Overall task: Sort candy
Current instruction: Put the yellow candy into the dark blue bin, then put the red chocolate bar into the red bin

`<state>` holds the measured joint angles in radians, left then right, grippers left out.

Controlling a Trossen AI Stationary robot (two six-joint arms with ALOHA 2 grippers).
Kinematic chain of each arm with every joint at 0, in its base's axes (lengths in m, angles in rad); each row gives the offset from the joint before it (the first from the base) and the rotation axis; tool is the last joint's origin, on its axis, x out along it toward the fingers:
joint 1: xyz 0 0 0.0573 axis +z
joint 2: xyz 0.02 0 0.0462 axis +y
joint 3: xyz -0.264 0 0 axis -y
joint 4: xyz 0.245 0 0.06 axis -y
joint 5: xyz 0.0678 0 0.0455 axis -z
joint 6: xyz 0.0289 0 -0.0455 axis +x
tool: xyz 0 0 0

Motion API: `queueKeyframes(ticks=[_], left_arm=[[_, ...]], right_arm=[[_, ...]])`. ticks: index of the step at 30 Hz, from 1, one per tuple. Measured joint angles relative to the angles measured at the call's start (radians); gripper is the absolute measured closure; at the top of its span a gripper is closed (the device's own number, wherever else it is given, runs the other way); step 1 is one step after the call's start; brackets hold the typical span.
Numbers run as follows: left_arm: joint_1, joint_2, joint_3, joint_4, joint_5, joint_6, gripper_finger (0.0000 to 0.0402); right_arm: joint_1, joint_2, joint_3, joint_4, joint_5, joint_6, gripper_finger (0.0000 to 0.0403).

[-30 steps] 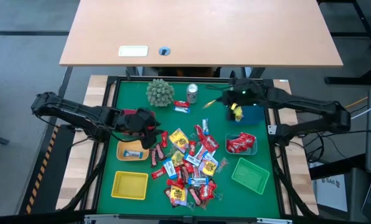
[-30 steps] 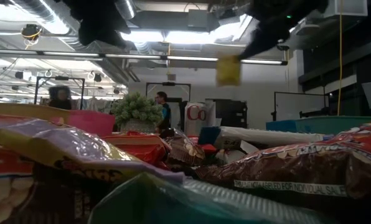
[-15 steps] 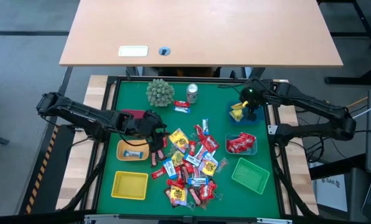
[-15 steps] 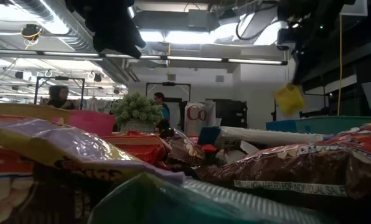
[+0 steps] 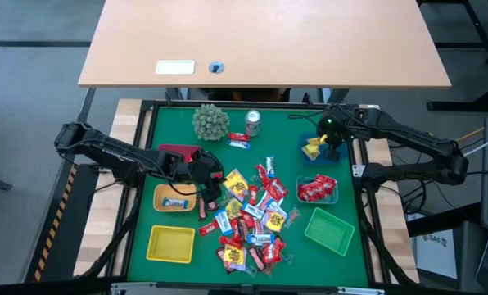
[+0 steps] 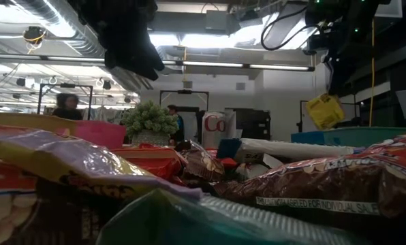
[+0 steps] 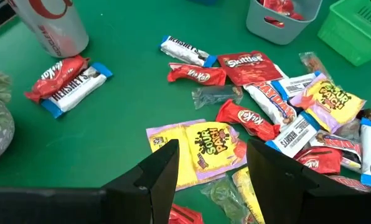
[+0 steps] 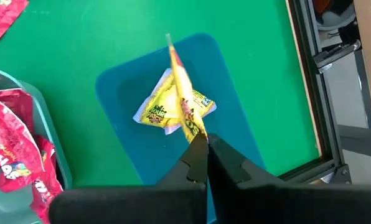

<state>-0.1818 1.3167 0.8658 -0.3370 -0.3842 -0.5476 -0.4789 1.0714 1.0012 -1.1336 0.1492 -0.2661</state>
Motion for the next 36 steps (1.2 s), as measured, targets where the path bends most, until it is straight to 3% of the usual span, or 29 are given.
queueKeyframes(ticks=[8,14,21,29,36], left_arm=[[0.001,0.0,0.0,-0.004,0.001,-0.058,0.0227],[0.029,0.0,0.0,-0.077,0.1,-0.273,0.0227],[0.106,0.0,0.0,-0.053,0.183,-0.314,0.0227],[0.218,0.0,0.001,-0.053,0.404,-0.314,0.0227],[0.252,0.0,0.115,-0.155,0.412,-0.226,0.0227]], right_arm=[[0.001,0.0,0.0,-0.016,0.0,0.0,0.0389],[0.001,0.0,0.0,-0.046,0.0,0.0,0.0312],[0.001,0.0,0.0,-0.043,-0.006,0.0,0.025],[0.001,0.0,0.0,-0.043,-0.011,0.0,0.0241],[0.001,0.0,0.0,-0.043,-0.011,0.0,0.0242]])
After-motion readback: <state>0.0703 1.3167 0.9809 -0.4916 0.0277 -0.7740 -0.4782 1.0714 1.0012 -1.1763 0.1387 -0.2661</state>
